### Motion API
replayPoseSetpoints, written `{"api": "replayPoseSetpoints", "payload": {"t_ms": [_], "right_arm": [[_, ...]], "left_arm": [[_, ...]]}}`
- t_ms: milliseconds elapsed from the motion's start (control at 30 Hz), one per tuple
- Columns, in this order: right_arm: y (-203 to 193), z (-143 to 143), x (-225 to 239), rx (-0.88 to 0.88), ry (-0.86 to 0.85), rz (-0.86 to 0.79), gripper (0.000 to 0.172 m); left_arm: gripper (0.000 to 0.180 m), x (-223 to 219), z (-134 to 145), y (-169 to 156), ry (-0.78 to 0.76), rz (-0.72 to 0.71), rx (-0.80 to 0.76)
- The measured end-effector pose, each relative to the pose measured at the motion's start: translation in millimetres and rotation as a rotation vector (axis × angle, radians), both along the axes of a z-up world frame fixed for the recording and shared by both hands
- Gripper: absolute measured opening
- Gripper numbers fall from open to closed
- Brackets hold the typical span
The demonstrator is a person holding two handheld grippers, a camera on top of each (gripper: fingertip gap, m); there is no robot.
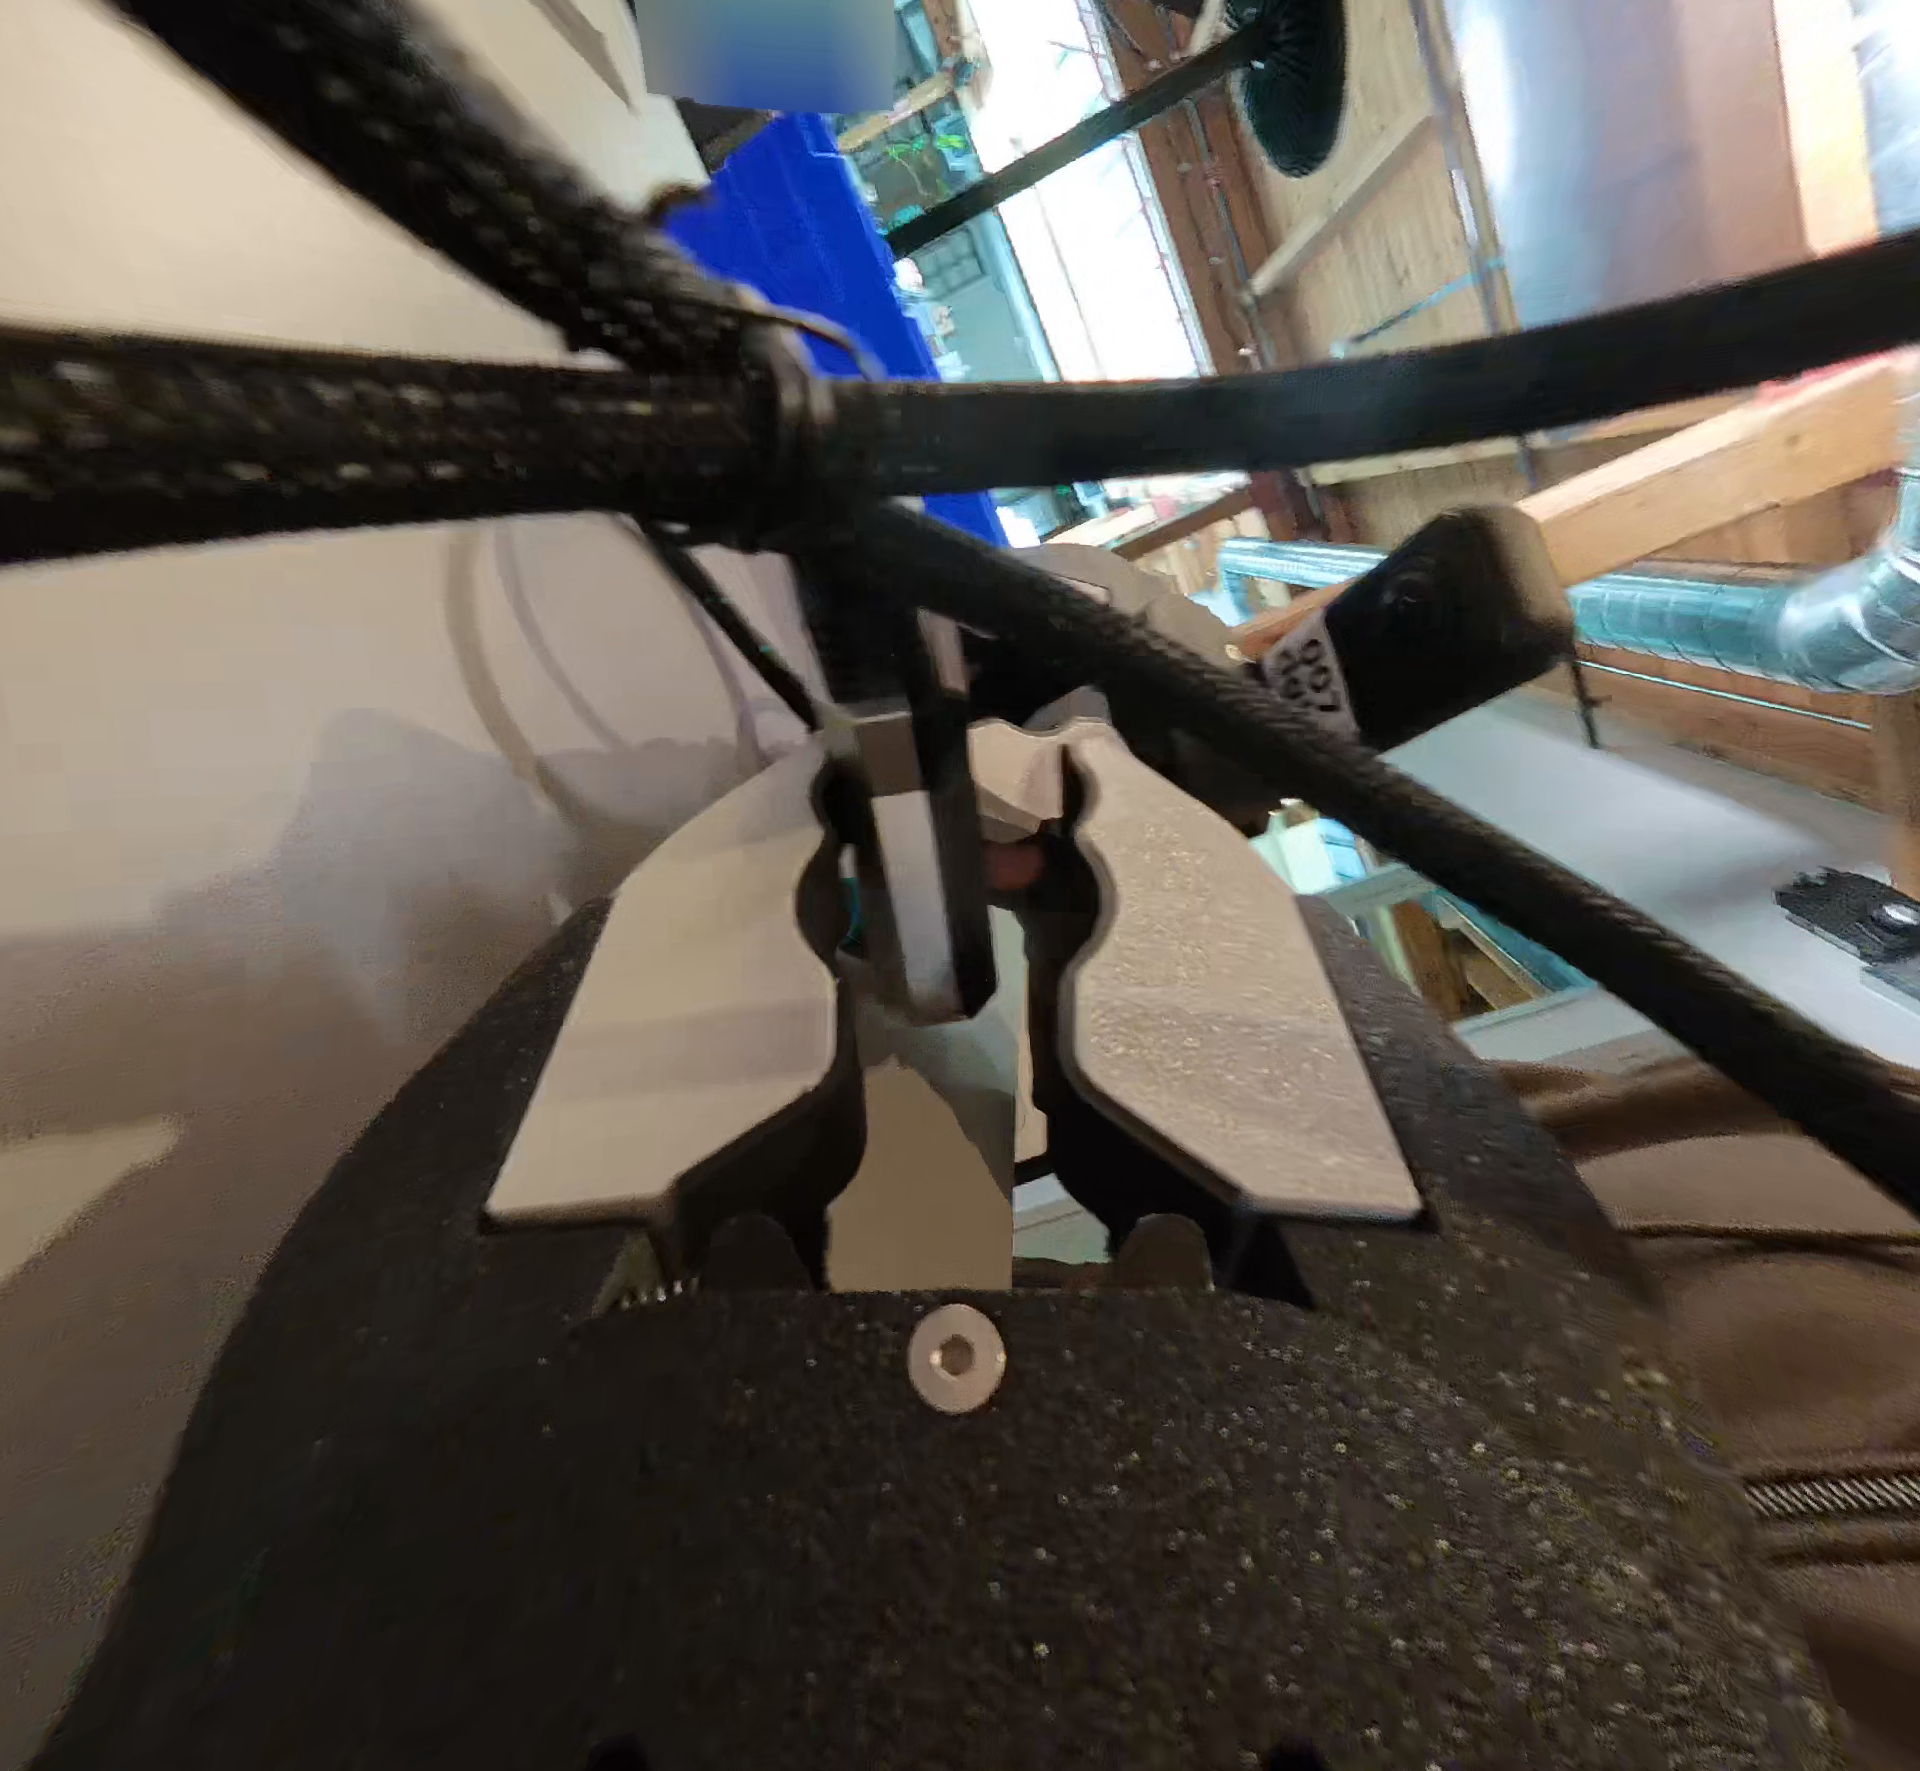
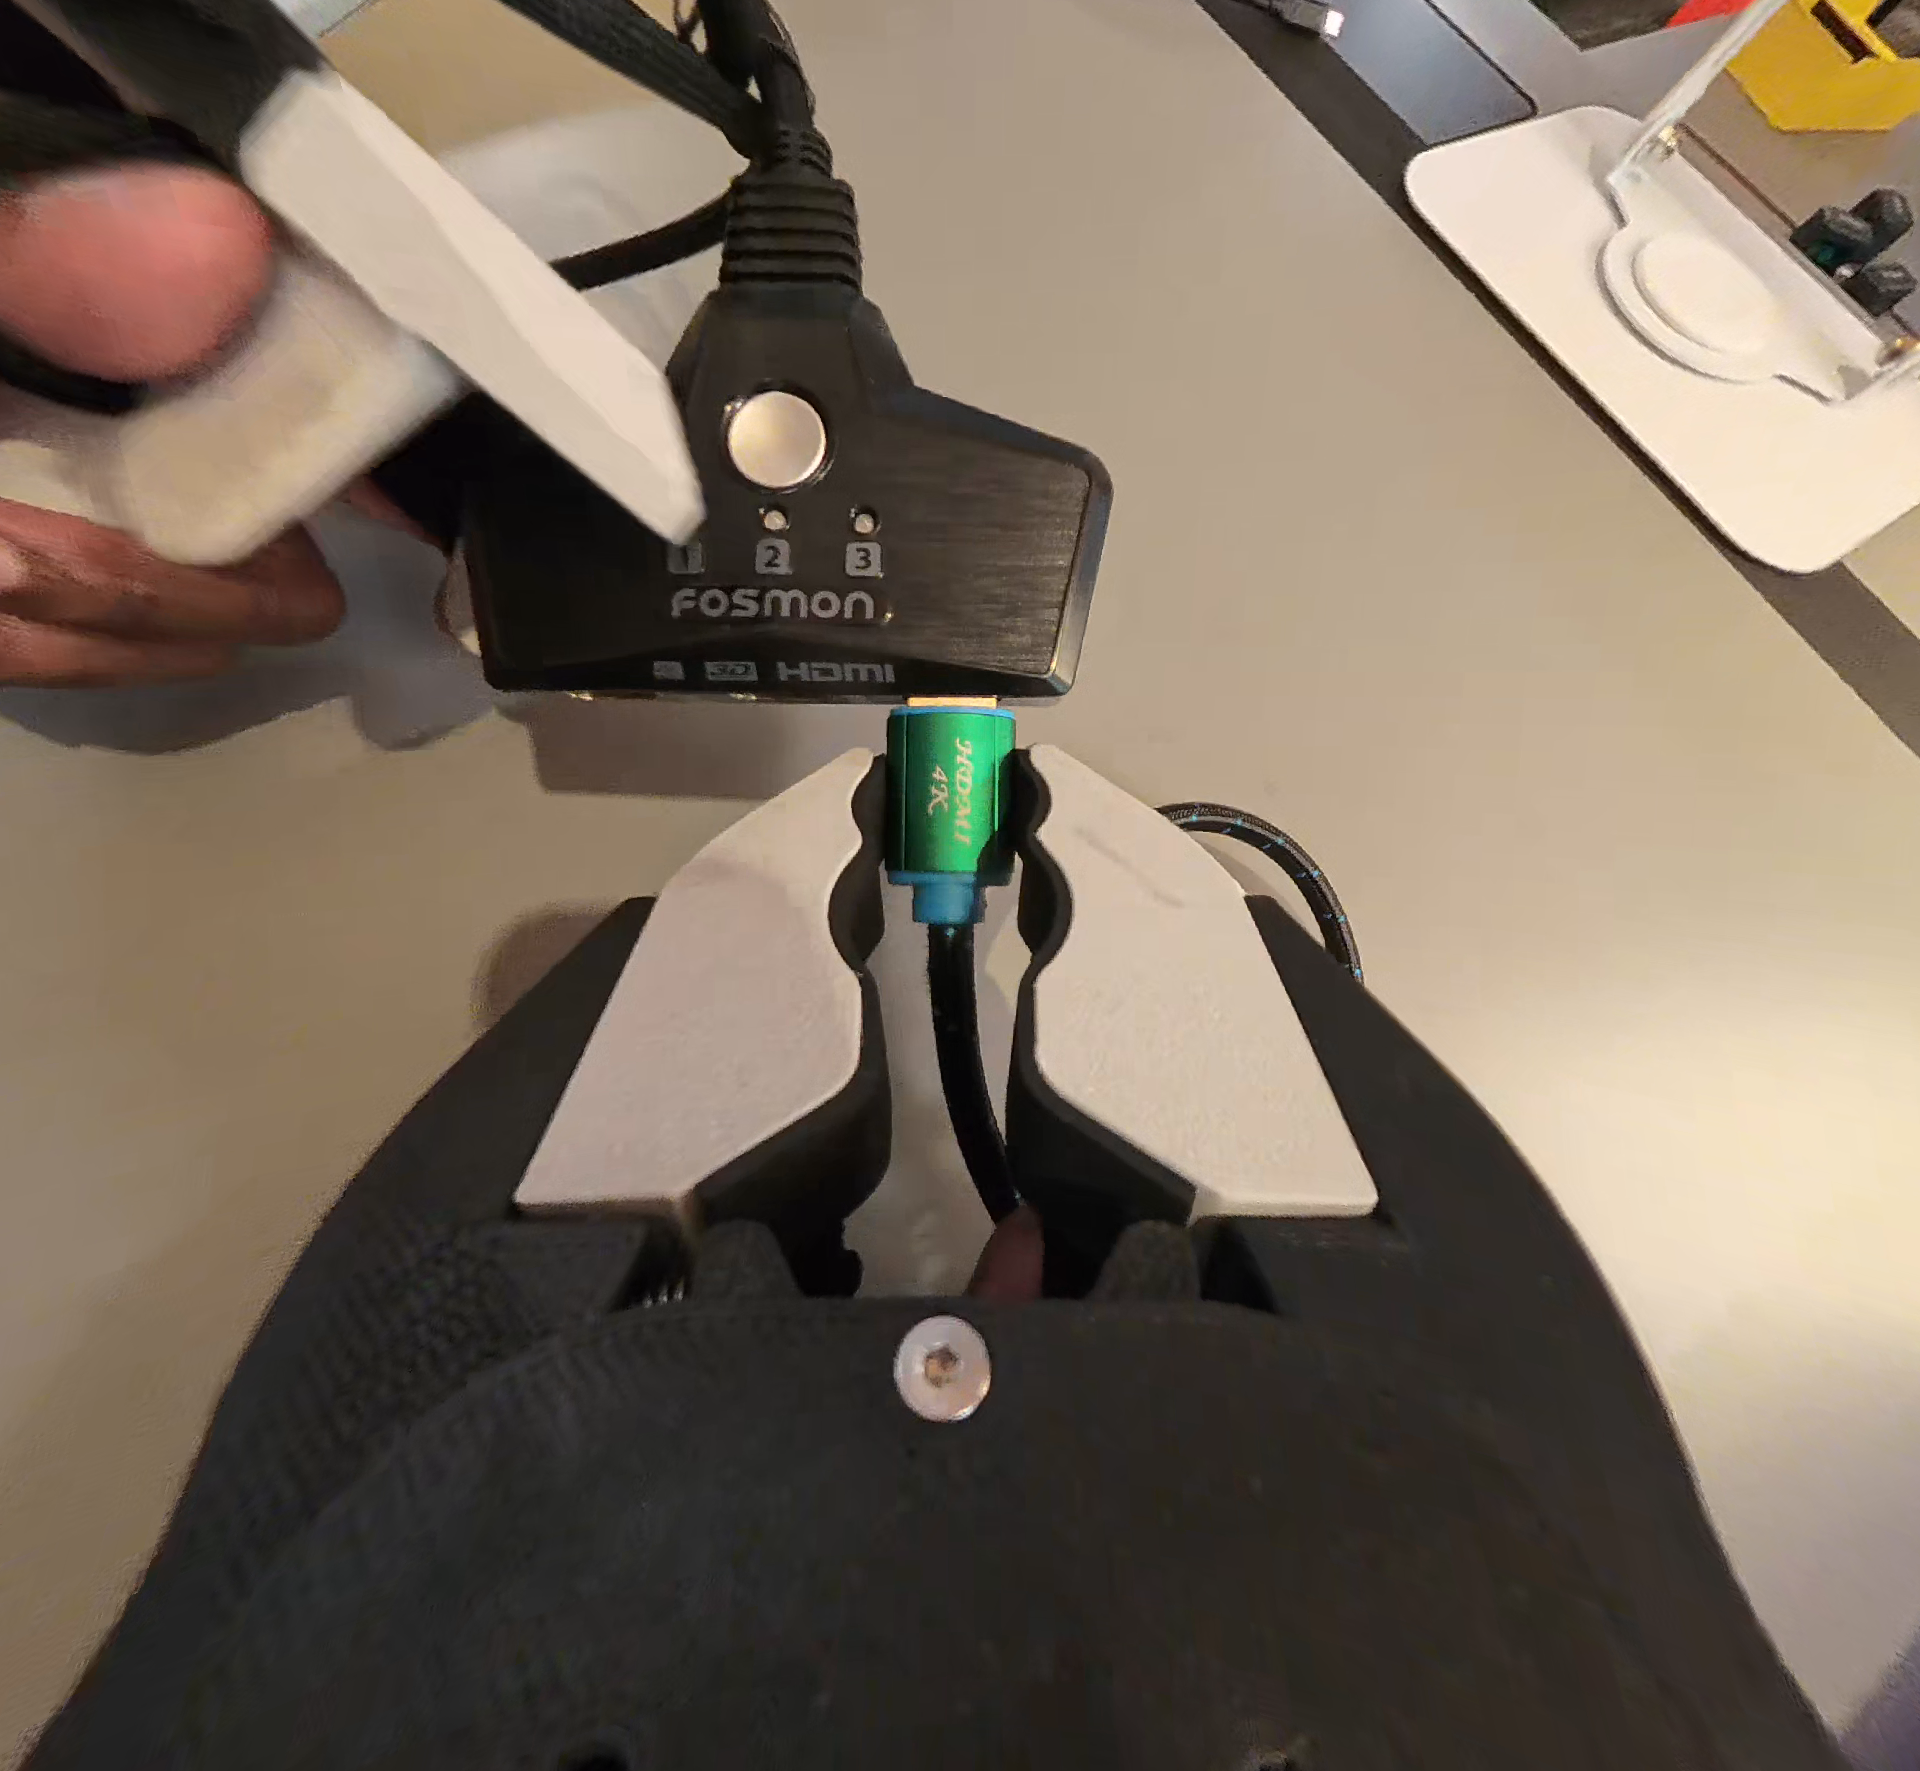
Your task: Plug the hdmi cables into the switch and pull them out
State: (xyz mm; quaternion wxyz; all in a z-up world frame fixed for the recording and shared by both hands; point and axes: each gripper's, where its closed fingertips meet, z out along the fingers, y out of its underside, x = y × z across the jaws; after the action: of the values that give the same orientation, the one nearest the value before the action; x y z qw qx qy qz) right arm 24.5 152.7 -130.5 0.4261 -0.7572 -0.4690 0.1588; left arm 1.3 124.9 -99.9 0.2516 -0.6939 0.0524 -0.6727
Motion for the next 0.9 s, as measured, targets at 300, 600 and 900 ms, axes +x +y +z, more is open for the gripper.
{"api": "replayPoseSetpoints", "payload": {"t_ms": [300,600,900], "right_arm": [[-2.4,36.1,16.9,0.100,0.049,-0.007,0.025],[-53.7,-16.6,54.8,0.046,-0.249,0.046,0.031],[-27.6,-53.9,43.9,0.040,-0.414,-0.018,0.027]], "left_arm": [[0.021,-16.7,-14.5,17.3,-0.025,0.165,-0.082],[0.021,-37.5,-9.4,37.8,-0.007,0.339,-0.027],[0.021,-26.6,0.6,34.1,0.007,0.311,0.023]]}}
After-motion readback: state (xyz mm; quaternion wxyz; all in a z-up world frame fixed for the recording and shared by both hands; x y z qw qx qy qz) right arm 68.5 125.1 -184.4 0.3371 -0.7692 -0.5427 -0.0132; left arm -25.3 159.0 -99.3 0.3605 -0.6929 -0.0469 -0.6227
